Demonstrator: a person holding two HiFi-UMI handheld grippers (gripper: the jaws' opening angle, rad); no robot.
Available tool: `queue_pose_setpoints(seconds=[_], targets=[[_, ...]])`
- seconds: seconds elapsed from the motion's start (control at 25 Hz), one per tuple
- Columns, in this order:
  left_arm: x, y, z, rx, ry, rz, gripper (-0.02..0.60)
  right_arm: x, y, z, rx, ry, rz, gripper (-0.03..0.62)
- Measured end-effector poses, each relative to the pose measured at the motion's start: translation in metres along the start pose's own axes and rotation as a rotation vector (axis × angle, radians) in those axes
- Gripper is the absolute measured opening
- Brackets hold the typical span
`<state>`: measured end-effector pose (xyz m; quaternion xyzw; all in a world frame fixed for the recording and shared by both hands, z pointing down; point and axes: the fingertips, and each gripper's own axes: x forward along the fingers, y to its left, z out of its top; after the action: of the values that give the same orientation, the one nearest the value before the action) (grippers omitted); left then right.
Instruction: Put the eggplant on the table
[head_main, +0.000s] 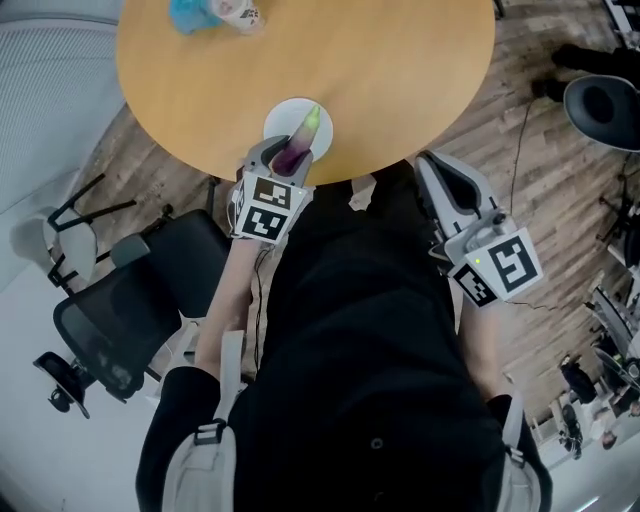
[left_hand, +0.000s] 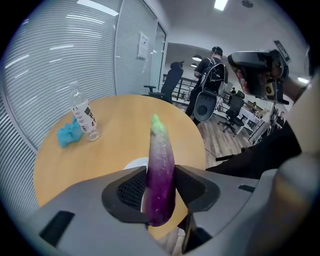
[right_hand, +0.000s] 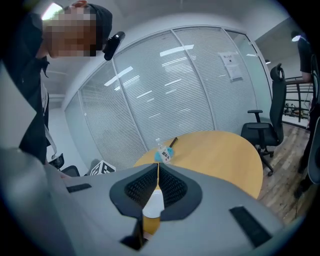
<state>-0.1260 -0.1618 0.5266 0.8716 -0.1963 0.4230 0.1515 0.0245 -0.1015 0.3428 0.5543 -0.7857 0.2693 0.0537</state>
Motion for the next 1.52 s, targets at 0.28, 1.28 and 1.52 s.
queue_pose_setpoints(seconds=[0.28, 1.28, 1.52], targets=[[0.03, 0.003, -0.024, 0.035, 0.125, -0.038, 0.189, -0.007, 0.006, 0.0, 0.006, -0.012, -0.051, 0.018], [0.072, 0.014, -0.038, 0.031, 0.262, -0.046, 0.196, -0.019, -0.012, -0.003, 0.039, 0.009, -0.11, 0.018], [0.073, 0.011, -0.044, 0.03, 0.285, -0.062, 0.216, -0.022, -0.01, -0.004, 0.043, 0.007, -0.11, 0.018]])
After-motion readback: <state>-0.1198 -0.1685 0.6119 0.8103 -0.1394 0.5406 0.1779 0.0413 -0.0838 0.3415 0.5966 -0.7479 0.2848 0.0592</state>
